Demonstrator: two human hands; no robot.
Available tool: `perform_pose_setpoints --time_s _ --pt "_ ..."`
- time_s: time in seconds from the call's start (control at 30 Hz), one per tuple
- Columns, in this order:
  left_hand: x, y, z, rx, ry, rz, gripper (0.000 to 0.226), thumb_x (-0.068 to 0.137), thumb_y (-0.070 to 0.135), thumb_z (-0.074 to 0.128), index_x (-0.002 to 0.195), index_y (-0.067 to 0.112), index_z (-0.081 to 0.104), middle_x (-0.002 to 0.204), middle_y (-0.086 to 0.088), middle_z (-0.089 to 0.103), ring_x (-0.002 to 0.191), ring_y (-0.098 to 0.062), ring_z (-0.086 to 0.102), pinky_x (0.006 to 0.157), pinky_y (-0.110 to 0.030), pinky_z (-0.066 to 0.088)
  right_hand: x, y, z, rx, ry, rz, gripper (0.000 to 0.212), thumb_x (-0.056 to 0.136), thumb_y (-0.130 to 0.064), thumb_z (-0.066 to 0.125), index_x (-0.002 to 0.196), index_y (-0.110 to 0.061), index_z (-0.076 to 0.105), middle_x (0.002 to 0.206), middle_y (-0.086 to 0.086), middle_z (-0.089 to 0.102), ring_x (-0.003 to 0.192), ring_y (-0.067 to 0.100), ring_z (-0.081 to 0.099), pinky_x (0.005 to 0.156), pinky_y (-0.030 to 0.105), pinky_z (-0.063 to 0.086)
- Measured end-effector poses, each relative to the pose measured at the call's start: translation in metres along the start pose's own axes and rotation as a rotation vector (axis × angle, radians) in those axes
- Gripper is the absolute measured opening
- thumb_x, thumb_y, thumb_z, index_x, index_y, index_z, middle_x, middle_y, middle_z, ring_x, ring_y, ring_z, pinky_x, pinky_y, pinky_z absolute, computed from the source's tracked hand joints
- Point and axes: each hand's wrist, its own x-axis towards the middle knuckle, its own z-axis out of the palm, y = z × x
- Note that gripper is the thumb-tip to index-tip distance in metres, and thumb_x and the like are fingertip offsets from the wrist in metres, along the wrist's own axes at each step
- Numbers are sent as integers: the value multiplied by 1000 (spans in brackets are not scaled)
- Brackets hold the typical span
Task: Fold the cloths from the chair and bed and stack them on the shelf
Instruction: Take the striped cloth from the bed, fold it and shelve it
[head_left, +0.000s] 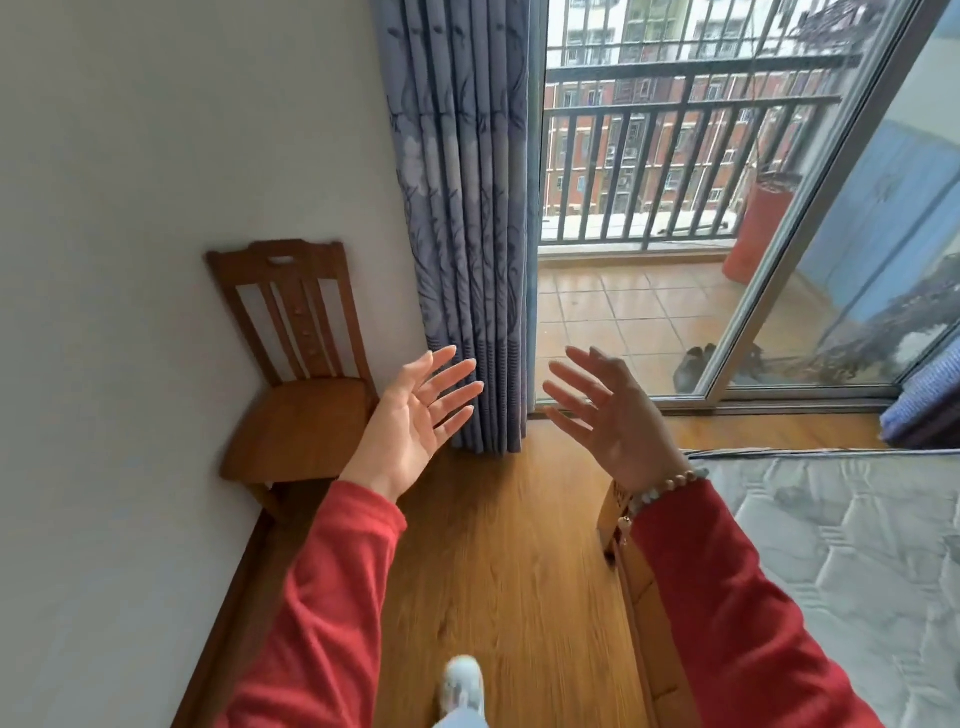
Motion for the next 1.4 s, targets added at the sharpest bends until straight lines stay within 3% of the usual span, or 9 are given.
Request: perform_pose_setpoints --time_s 0.17,0.57,0.73,0.97,1.2,1.4 --pt "86 7 -1 -2 -39 -26 33 100 38 43 126 25 60 125 -1 69 114 -21 67 104 -41 45 77 -18 -10 0 41 -7 32 96 -38 54 121 -20 64 120 3 72 111 23 68 95 41 53" --pt "323 75 -1 -15 -158 -50 29 97 36 46 117 25 64 118 1 72 111 -20 67 101 -39 44 285 -94 20 16 106 -70 31 97 -33 53 120 -17 66 120 6 72 112 25 67 99 44 51" --pt "407 84 17 -18 -201 -68 33 87 40 54 115 25 65 118 0 72 110 -20 67 100 -38 45 346 -119 6 27 159 -87 29 98 -34 51 116 -19 68 118 4 73 112 24 67 101 44 50" --pt "526 71 61 -7 -306 -111 27 93 38 51 113 25 65 116 1 72 101 -17 70 97 -36 45 440 -158 -37 50 258 -118 27 98 -33 51 112 -20 70 116 3 74 112 25 67 104 47 48" --pt "649 68 143 54 -369 -158 27 98 31 45 111 25 67 115 0 73 105 -22 69 93 -36 49 531 -229 -95 122 323 -193 24 99 -30 49 106 -20 70 112 4 74 108 25 67 101 46 49" --pt "729 54 221 73 -537 -186 39 86 40 59 121 24 63 122 -3 71 114 -25 65 98 -38 48 578 -282 -154 162 430 -266 24 99 -28 49 106 -18 70 107 4 74 104 24 68 95 44 51"
